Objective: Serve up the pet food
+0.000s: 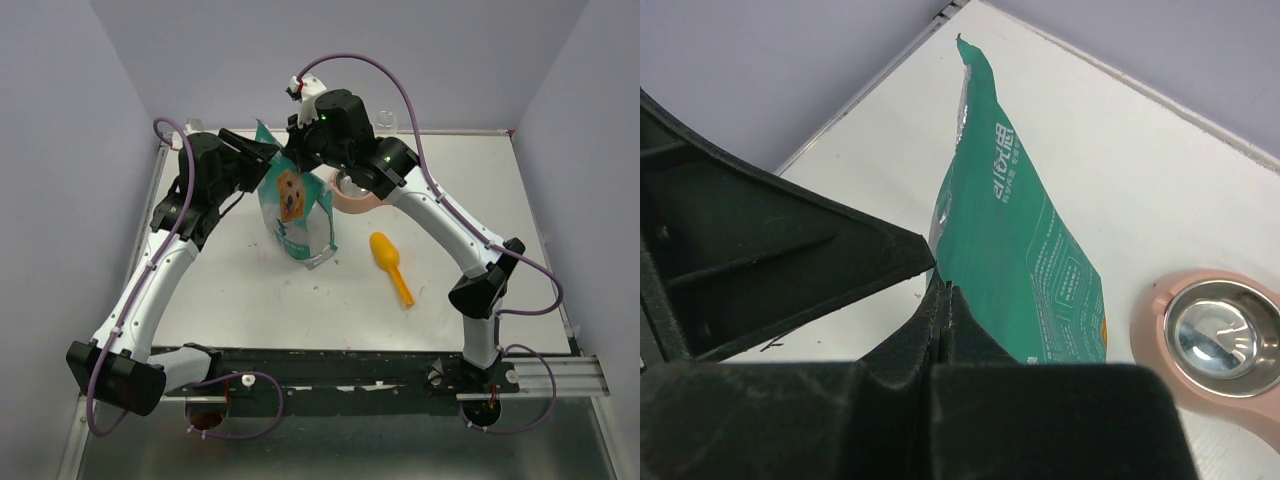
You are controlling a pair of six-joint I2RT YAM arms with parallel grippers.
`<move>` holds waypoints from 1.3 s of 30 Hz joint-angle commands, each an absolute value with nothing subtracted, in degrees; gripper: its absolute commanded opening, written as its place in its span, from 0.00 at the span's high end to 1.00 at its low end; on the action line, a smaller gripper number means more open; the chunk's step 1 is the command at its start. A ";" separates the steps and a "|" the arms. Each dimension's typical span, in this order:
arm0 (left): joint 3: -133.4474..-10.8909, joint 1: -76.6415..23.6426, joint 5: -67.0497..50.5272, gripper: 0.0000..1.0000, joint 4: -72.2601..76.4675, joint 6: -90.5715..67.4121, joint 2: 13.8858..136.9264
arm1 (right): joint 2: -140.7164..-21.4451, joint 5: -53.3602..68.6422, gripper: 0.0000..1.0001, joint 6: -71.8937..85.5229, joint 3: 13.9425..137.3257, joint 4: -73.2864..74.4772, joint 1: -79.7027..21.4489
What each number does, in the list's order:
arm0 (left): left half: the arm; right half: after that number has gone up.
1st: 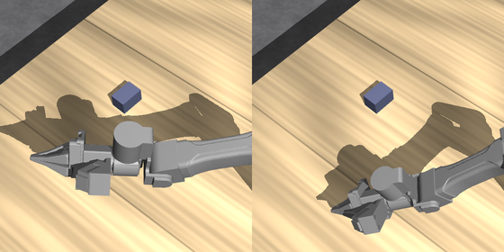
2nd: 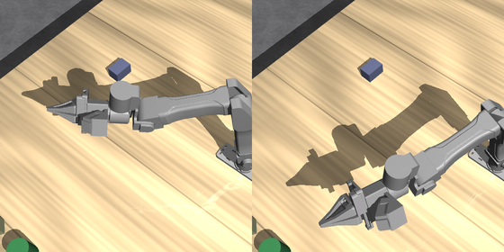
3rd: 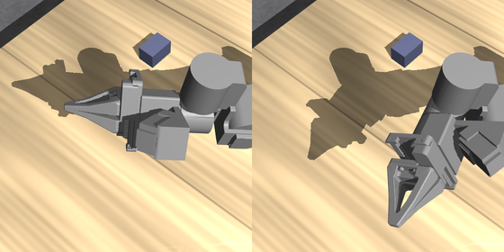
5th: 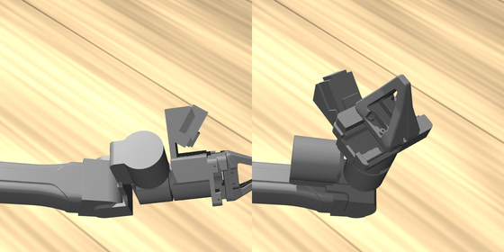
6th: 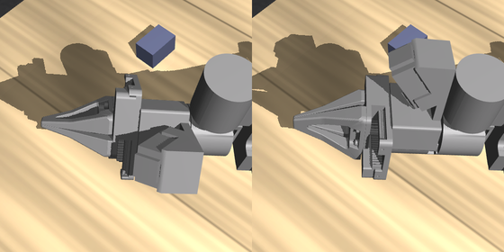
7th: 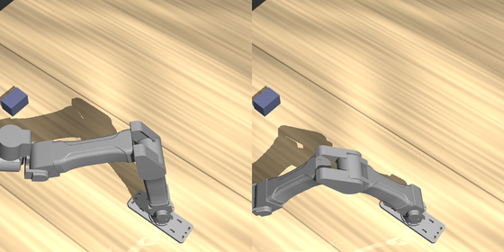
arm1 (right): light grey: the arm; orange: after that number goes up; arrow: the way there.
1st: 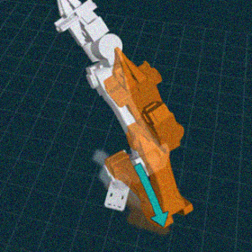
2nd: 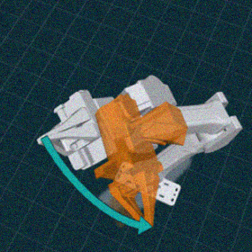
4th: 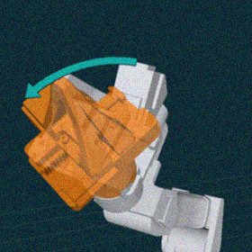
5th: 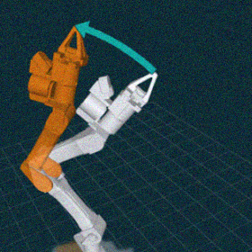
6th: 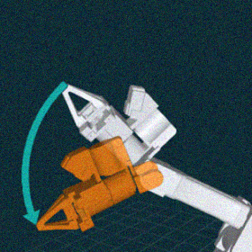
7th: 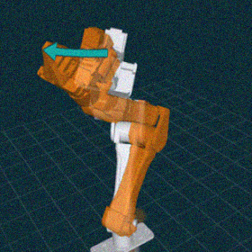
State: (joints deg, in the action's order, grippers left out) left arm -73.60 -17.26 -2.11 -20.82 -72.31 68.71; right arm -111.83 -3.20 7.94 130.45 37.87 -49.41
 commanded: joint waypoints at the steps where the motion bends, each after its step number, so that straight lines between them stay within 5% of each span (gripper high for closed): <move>1: -74.62 -17.14 -2.99 0.42 -19.95 -72.95 69.78 | -111.80 -1.93 0.99 8.35 132.10 39.72 -49.57; 24: -76.20 -19.86 -1.50 0.71 -22.67 -70.93 73.04 | -113.64 -3.87 0.99 5.19 133.94 41.83 -50.54; 31: -73.74 -19.78 -2.20 1.00 -17.40 -70.40 72.16 | -115.05 -8.17 0.99 2.91 135.09 43.33 -51.68; 39: -71.63 -19.86 -1.85 1.00 -13.10 -68.73 70.58 | -118.30 -9.84 0.86 1.67 138.34 47.11 -51.68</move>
